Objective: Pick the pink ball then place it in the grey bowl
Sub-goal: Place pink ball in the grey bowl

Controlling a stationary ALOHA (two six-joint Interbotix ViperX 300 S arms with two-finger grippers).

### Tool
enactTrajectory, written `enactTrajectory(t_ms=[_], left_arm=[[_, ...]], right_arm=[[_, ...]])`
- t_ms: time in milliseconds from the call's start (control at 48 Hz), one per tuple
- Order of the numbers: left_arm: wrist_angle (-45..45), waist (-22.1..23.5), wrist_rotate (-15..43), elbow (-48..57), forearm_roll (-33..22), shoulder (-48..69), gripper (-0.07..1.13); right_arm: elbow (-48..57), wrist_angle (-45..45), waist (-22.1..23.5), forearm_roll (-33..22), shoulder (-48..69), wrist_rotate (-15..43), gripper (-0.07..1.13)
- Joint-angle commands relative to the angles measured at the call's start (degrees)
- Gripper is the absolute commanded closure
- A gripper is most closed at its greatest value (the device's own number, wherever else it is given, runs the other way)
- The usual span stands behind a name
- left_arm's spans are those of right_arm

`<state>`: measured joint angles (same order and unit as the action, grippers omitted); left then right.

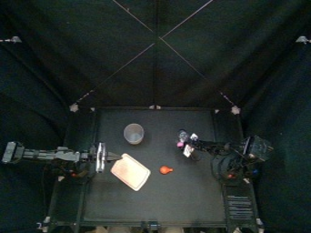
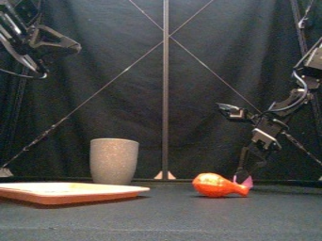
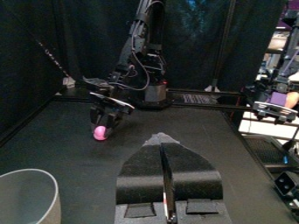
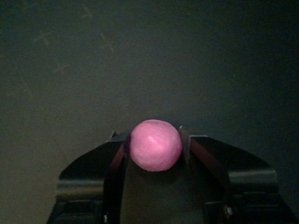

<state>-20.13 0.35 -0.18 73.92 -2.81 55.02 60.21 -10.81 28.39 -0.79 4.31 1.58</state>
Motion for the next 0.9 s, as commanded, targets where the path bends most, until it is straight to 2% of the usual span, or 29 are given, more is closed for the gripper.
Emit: enactTrajectory(t_ms=[21, 250, 375, 604, 729, 896], left_arm=[[-0.53, 0.18, -0.09, -0.62, -0.35, -0.35, 1.09], [-0.62, 0.18, 0.0, -0.62, -0.35, -0.35, 1.09], [-1.05, 0.18, 0.0, -0.53, -0.35, -0.35, 1.09], [-1.32, 0.18, 0.0, -0.44, -0.35, -0.35, 1.09], [-1.58, 0.18, 0.0, -0.62, -0.35, -0.35, 1.09], [-1.67, 0.18, 0.0, -0.62, -0.35, -0.35, 1.09]], right_arm=[[-2.11, -0.09, -0.44, 0.26, 1.49, 0.09, 0.41], [-14.85, -0.62, -9.49, -0.44, 3.08, -0.44, 0.42], [-24.43, -3.96, -12.04, -2.02, 0.26, -0.44, 0.42], [-37.53, -14.59, -11.69, -1.49, -12.3, 0.18, 0.42], [-43.51, -15.56, -10.72, 1.32, -19.34, 0.09, 0.41], [-48.78, -15.03, -9.76, 2.02, -25.4, 0.09, 0.39]])
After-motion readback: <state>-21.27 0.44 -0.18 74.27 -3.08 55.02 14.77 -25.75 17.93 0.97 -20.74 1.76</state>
